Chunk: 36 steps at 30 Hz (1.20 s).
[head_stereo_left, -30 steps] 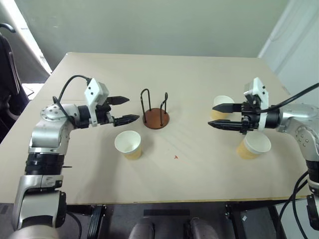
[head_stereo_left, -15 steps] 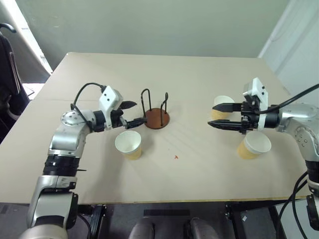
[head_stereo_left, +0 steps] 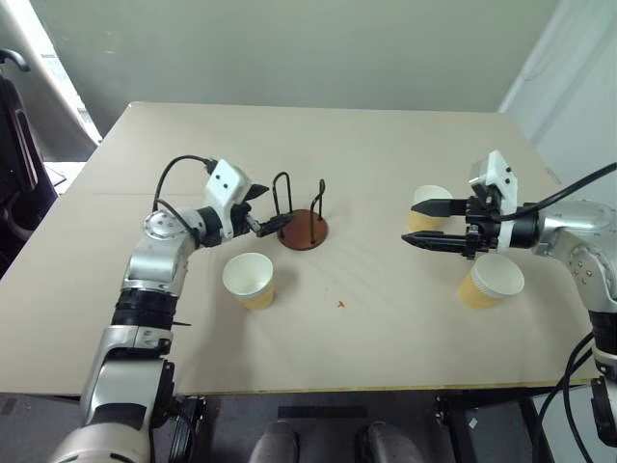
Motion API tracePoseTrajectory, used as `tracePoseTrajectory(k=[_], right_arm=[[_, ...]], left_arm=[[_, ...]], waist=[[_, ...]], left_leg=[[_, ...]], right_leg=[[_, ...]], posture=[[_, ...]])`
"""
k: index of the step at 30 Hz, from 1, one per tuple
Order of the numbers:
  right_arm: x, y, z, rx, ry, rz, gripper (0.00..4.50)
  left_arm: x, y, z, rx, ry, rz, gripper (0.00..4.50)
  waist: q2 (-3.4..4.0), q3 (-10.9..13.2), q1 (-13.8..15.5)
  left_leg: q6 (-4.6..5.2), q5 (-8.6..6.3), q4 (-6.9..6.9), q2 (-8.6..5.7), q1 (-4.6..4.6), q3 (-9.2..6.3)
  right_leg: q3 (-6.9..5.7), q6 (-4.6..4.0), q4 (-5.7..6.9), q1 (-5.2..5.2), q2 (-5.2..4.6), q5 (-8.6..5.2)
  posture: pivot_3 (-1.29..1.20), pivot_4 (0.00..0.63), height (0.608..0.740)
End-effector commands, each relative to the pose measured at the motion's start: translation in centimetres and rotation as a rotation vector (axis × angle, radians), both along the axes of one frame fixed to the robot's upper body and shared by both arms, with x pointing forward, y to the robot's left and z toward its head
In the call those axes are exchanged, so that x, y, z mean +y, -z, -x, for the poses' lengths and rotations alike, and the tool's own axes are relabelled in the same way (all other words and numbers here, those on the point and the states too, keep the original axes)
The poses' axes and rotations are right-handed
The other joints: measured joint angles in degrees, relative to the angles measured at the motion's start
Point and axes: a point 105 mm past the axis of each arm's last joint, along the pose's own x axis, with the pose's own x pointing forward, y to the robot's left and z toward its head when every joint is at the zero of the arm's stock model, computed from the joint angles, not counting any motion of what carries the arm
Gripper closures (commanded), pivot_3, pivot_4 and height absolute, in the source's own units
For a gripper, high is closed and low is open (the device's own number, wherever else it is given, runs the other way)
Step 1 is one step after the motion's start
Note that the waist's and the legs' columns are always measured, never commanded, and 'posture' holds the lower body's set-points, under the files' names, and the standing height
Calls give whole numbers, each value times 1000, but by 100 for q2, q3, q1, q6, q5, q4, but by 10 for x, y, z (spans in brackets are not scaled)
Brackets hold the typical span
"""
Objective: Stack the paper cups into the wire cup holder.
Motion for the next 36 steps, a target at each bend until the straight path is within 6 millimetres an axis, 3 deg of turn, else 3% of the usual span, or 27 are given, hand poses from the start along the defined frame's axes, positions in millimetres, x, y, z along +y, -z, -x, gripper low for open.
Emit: tracePoseTrajectory(k=[1,9,10,13,22,23,30,36], right_arm=[[0,-10,0,-50,-3,1,1204],[2,-10,-3,-66,1,2,1204],[3,-11,-2,-67,-2,0,1179],[5,-12,-2,-70,-6,-4,1166],[4,-17,1,-80,-12,-11,1166],[4,-18,1,-81,-15,-11,1166],[1,-22,2,-88,-24,2,1166],[-1,-32,11,-84,-55,11,1166]], left_arm=[[-3,-10,-3,-52,8,-8,0],[-9,9,-12,-23,-11,5,0],[-10,11,-13,-20,-10,10,178],[-12,16,-17,-21,-20,20,929],[-25,10,-20,-38,0,34,4331],[-26,9,-20,-40,4,34,4459],[-33,-7,-18,-47,53,49,4459],[-48,-30,-3,-47,192,28,4459]], waist=[[0,0,2],[0,0,6],[0,0,5],[0,0,4],[0,0,9],[0,0,8],[0,0,8],[-1,1,23]], left_leg=[[0,0,1,0,0,0],[2,-1,5,0,0,0],[2,-1,5,0,0,0],[2,-1,4,0,0,1],[3,-2,7,-1,-1,2],[3,-2,7,-1,-1,2],[4,-2,8,-2,-2,5],[4,-2,9,-2,-6,5]], right_leg=[[0,0,0,0,0,0],[1,1,1,1,0,1],[1,1,1,1,0,1],[0,1,1,1,0,1],[-1,2,0,1,1,1],[0,2,0,1,1,1],[0,3,0,1,2,2],[-1,3,-2,0,5,2]], posture=[[0,150,740],[0,150,740],[0,150,740],[0,150,740],[0,150,740],[0,150,740],[0,150,740],[0,150,740]])
